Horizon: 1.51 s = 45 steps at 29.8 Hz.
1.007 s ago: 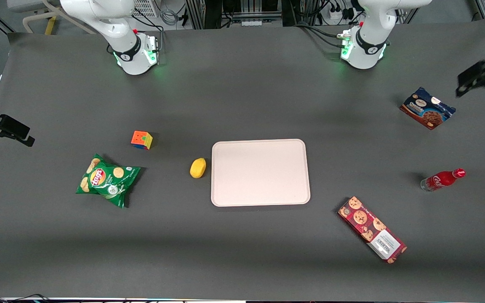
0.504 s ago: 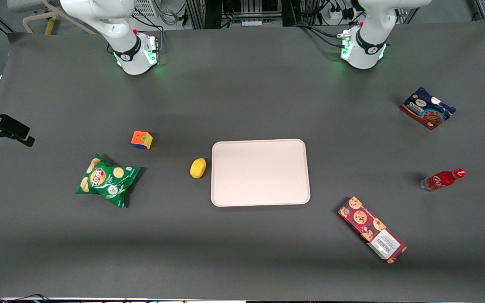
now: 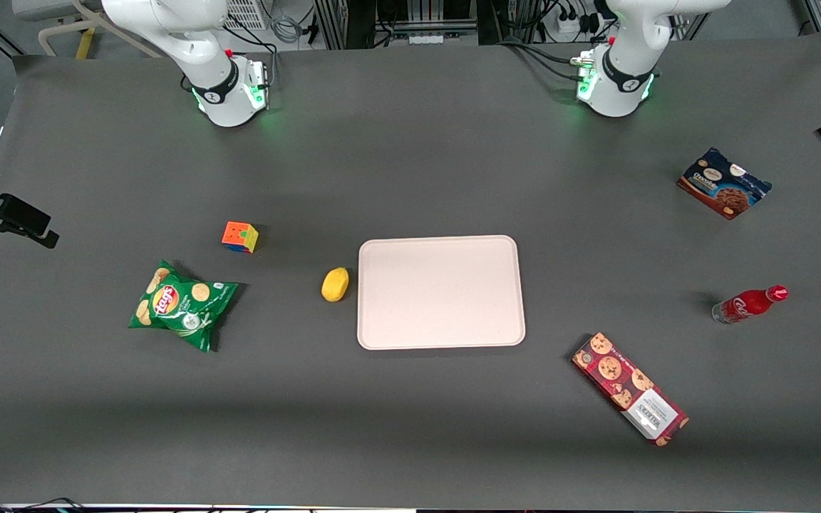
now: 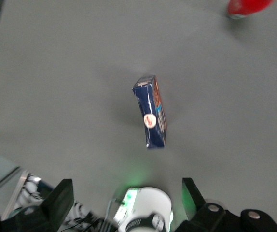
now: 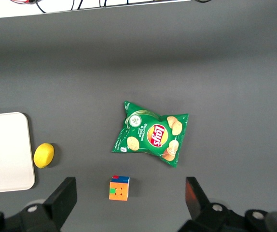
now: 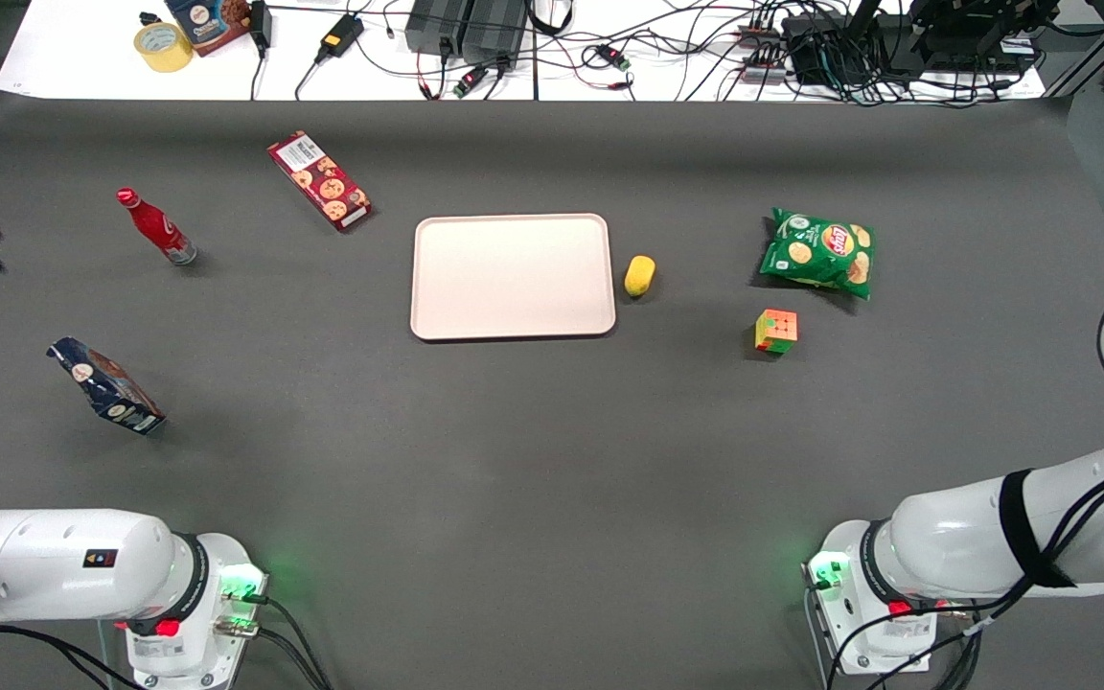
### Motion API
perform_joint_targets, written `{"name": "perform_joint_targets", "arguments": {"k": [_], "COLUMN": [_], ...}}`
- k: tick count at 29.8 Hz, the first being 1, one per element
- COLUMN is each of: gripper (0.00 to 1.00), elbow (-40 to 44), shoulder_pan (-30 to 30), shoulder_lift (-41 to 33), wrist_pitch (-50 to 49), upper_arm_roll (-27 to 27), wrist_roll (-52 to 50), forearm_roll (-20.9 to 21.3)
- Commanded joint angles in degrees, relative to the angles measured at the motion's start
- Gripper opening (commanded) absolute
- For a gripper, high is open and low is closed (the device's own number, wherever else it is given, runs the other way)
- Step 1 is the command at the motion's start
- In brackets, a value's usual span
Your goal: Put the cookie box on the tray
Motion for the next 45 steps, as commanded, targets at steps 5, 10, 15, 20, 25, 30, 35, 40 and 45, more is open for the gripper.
{"name": "perform_joint_targets", "arguments": {"k": [5, 10, 15, 20, 25, 30, 35, 40, 45], "gripper": [1.00, 1.00, 1.00, 1.00, 1.00, 1.00, 1.00, 0.30, 0.00], "elbow": [-17.86, -21.81, -25.16, -26.39, -27.01, -28.76, -30.70, -31.40, -32.02], "shoulder_pan": [0.04, 0.12, 0.12, 0.12, 0.12, 0.12, 0.12, 0.12, 0.21], "shoulder_lift": [-3.35, -2.73, -2.21, 0.86, 3.85, 6.49, 8.60, 9.92, 10.45], "wrist_pitch": [19.79, 26.12, 31.92, 37.20, 41.24, 46.60, 51.26, 53.29, 54.87], "upper_arm_roll": [4.75, 7.56, 9.23, 9.23, 9.23, 9.23, 9.32, 9.67, 9.67], "wrist_roll": [-3.30, -3.21, -3.21, -3.21, -3.21, -3.03, -2.68, -2.42, -2.33], "forearm_roll": [2.63, 3.34, 4.31, 4.31, 4.39, 4.31, 4.31, 4.31, 4.31]}}
